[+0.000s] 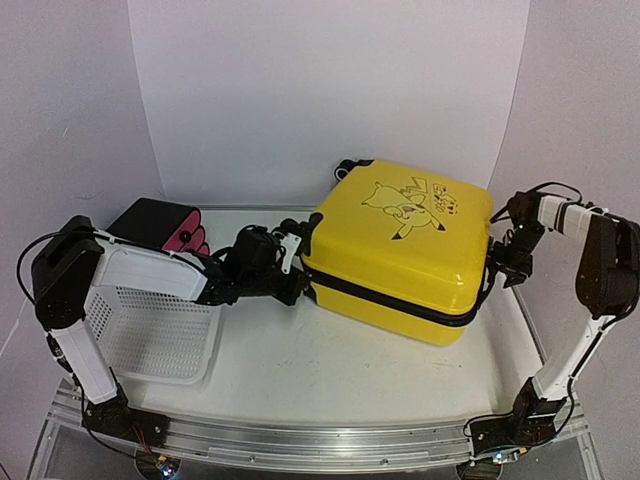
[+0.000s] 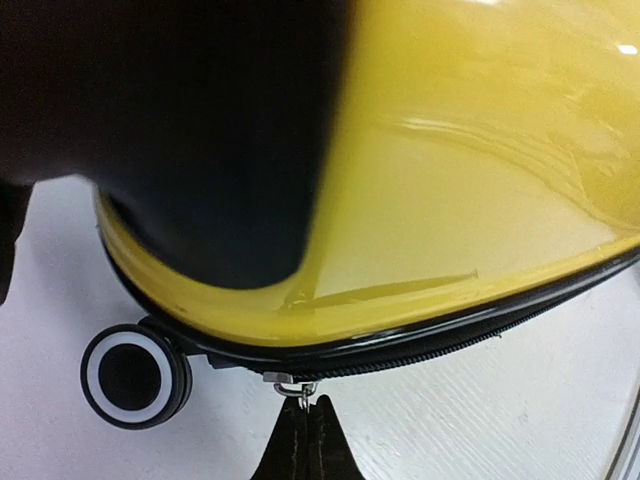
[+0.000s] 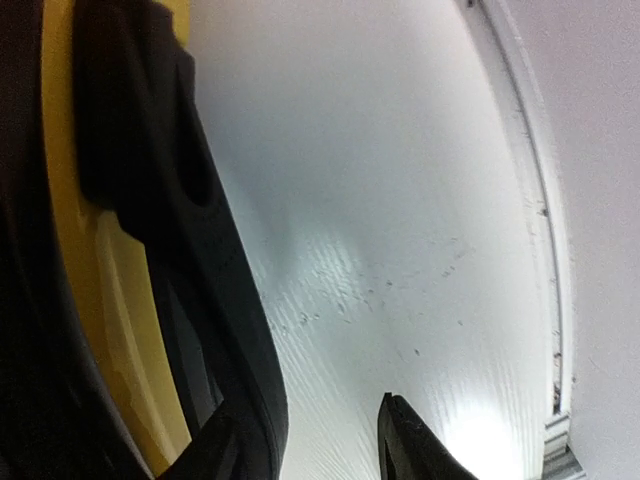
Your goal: Open, take out, and arrange the luggage
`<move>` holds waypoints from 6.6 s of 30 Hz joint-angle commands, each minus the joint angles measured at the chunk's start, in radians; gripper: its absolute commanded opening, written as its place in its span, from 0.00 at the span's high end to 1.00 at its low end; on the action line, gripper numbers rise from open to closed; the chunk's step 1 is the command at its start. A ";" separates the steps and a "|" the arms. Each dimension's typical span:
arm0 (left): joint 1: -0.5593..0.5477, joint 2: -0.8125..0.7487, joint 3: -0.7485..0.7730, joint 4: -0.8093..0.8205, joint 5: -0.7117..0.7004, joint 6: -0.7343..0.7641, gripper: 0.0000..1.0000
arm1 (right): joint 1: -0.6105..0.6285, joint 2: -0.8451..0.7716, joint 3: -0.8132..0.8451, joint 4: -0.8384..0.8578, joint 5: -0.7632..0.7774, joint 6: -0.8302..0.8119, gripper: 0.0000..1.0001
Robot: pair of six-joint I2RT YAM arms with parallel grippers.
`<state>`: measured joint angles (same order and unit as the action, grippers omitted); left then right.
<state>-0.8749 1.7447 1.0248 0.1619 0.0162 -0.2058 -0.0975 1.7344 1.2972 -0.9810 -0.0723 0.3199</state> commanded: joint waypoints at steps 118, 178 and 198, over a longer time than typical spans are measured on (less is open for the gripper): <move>0.060 0.266 -0.305 1.143 0.212 0.261 1.00 | 0.866 0.242 0.628 -0.235 -0.490 -0.871 1.00; 0.390 0.576 0.537 0.503 0.382 -0.378 1.00 | 0.934 -0.406 -0.126 -0.416 -0.643 -0.778 1.00; 0.080 0.219 0.093 0.508 0.262 -0.252 1.00 | 0.941 -0.422 0.191 -0.004 -0.061 -0.511 0.02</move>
<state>-0.7460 2.0651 1.1610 0.6468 0.3229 -0.4938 0.8467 1.1904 1.3689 -1.0550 -0.2939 -0.1013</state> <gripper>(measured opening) 0.010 0.983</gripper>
